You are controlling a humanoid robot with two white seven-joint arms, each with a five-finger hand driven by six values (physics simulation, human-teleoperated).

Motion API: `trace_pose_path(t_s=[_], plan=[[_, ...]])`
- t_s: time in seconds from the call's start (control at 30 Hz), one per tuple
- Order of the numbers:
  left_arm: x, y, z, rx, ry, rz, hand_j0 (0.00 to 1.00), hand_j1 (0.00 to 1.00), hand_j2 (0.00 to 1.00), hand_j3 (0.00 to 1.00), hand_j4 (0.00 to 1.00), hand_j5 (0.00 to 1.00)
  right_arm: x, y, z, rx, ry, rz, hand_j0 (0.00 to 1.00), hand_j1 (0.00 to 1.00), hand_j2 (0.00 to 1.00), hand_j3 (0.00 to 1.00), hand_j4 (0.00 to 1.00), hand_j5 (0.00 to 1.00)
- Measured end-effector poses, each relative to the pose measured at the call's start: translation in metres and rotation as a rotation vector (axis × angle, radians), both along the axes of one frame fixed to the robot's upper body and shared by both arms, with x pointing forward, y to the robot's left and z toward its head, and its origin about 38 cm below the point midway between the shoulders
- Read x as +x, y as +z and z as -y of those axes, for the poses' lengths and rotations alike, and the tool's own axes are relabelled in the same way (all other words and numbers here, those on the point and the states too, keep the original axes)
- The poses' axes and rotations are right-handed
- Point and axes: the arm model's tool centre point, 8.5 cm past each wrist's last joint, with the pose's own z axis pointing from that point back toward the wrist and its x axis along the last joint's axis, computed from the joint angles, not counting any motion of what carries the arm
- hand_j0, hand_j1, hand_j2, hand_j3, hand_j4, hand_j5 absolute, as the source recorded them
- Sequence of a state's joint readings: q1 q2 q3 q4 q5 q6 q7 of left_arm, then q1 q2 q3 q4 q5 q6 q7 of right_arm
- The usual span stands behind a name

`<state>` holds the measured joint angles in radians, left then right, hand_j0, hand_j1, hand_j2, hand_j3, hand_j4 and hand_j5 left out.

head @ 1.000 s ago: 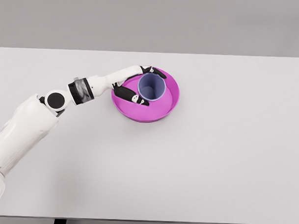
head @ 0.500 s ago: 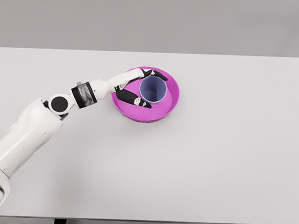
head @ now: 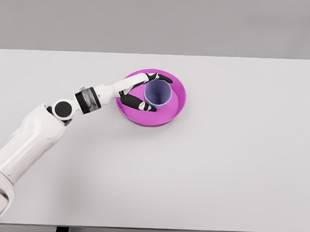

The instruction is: Flip the cup with left arm and place it on the plate

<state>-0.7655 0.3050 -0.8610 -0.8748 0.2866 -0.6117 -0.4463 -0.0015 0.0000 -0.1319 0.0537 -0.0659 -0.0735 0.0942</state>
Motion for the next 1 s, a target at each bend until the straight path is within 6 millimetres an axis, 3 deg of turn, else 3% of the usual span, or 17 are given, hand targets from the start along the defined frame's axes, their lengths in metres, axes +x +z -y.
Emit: trace_pose_path(t_s=[0.13, 1.0], plan=[[0.0001, -0.0005, -0.0001, 0.001, 0.0, -0.002, 0.99, 0.99, 0.99, 0.99, 0.99, 0.99, 0.0, 0.0, 0.0, 0.0, 0.0, 0.0, 1.0, 1.0, 1.0, 1.0, 1.0, 1.0], [0.0045, 0.0085, -0.0047, -0.019, 0.019, 0.018, 1.0, 1.0, 1.0, 1.0, 1.0, 1.0, 0.0, 0.0, 0.0, 0.0, 0.0, 0.0, 1.0, 1.0, 1.0, 1.0, 1.0, 1.0]])
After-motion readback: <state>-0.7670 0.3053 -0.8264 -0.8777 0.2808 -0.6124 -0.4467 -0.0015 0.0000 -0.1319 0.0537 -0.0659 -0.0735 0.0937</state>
